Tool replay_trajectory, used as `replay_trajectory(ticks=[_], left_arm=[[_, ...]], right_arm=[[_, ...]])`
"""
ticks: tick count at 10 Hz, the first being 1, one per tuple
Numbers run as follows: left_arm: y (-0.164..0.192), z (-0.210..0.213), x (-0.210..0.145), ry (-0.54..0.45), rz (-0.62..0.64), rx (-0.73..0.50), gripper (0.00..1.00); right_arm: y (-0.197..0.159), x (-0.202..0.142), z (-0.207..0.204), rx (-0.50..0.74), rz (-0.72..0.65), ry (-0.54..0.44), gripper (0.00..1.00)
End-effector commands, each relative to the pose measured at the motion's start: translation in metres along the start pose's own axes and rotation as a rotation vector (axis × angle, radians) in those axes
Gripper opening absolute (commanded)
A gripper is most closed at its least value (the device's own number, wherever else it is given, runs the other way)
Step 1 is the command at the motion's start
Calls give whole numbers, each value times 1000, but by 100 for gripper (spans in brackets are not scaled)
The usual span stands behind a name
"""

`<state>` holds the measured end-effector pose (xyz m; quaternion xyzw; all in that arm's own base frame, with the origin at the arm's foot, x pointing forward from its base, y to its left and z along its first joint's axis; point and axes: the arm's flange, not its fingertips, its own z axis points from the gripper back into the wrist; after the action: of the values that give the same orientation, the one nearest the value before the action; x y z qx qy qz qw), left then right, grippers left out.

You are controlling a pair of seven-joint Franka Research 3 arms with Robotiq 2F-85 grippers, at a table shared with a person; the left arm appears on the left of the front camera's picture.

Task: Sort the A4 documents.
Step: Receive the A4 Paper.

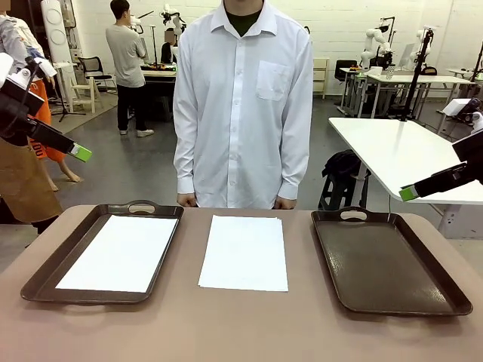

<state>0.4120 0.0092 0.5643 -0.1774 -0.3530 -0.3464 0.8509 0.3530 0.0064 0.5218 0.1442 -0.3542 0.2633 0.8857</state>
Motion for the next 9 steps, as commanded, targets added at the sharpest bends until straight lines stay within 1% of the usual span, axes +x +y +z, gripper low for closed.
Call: replay_trajectory(ticks=[1,2,9], left_arm=[[3,-2,7,-23,54,-13,100],[0,0,0,0,0,0,100],[0,0,0,0,0,0,100]], right_arm=[[-1,0,-2,11,-3,-2,100],[-1,0,-2,11,-3,-2,100],[-1,0,-2,11,-3,-2,100]])
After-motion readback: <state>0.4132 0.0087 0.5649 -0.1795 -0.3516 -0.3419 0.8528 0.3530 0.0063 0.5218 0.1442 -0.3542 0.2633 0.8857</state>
